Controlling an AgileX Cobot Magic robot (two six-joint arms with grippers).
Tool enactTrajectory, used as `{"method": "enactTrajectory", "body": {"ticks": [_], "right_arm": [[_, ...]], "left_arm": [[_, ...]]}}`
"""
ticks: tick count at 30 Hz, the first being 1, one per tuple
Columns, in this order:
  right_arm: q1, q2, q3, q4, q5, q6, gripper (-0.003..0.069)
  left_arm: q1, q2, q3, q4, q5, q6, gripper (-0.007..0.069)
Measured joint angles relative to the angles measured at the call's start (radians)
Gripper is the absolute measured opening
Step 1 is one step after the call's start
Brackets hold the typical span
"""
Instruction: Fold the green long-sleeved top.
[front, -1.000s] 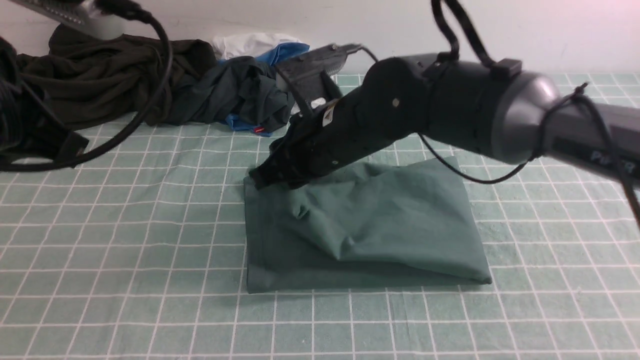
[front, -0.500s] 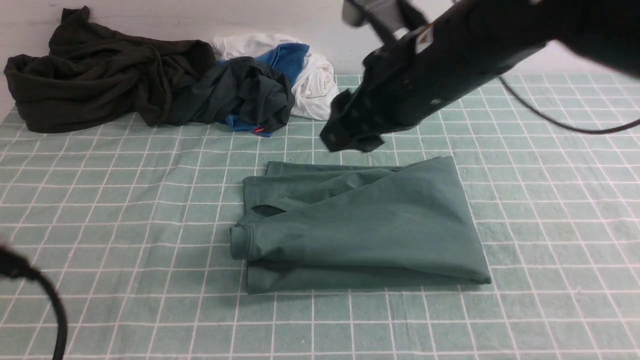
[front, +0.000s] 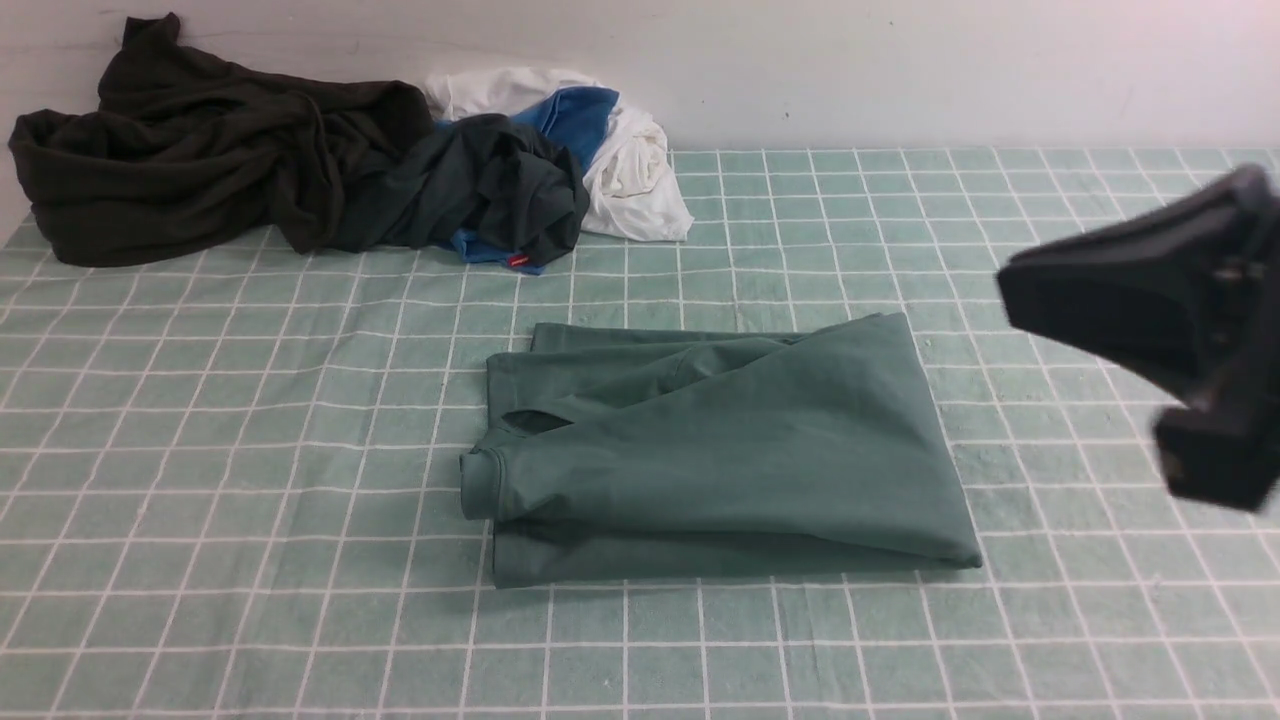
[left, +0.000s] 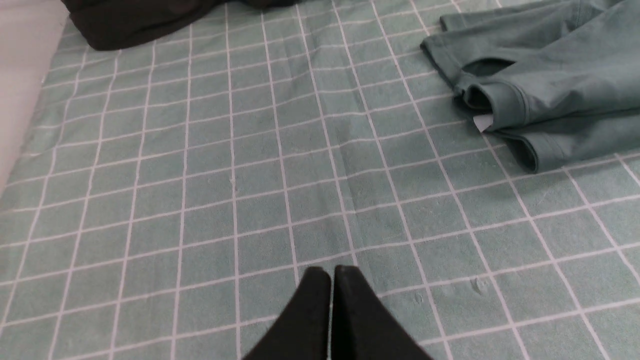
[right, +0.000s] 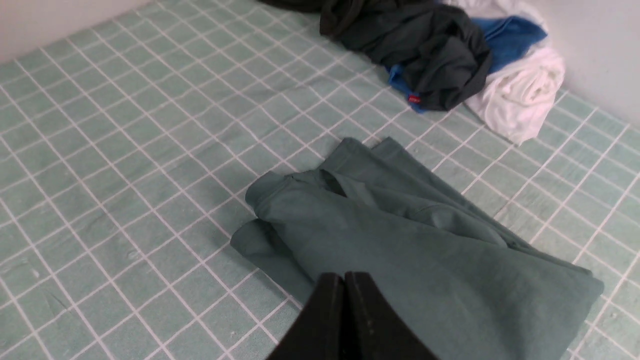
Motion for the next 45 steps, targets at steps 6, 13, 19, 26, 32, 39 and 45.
{"method": "enactTrajectory", "body": {"ticks": [6, 13, 19, 26, 32, 39, 45], "right_arm": [[0.000, -0.147, 0.103, 0.000, -0.038, 0.000, -0.0014], [0.000, -0.187, 0.121, 0.001, -0.001, 0.000, -0.0014], [0.000, -0.187, 0.122, 0.001, 0.035, 0.000, -0.0014], [0.000, -0.190, 0.168, -0.002, -0.024, 0.002, -0.0014], [-0.035, -0.290, 0.405, -0.121, -0.326, 0.133, -0.0014], [-0.367, -0.596, 0.759, -0.188, -0.508, 0.275, -0.0014], [-0.587, -0.816, 0.962, -0.198, -0.513, 0.280, -0.0014]], "left_arm": [[0.000, -0.006, 0.001, 0.000, -0.001, 0.000, -0.0003], [0.000, -0.006, 0.001, 0.000, -0.001, 0.000, -0.0003], [0.000, -0.006, 0.001, 0.000, -0.001, 0.000, -0.0003], [0.000, -0.006, 0.001, 0.000, -0.001, 0.000, -0.0003], [0.000, -0.007, 0.001, 0.000, -0.001, 0.000, -0.0003], [0.000, -0.007, 0.001, 0.000, -0.002, 0.000, -0.0003], [0.000, -0.007, 0.001, 0.000, -0.002, 0.000, -0.0003]]}}
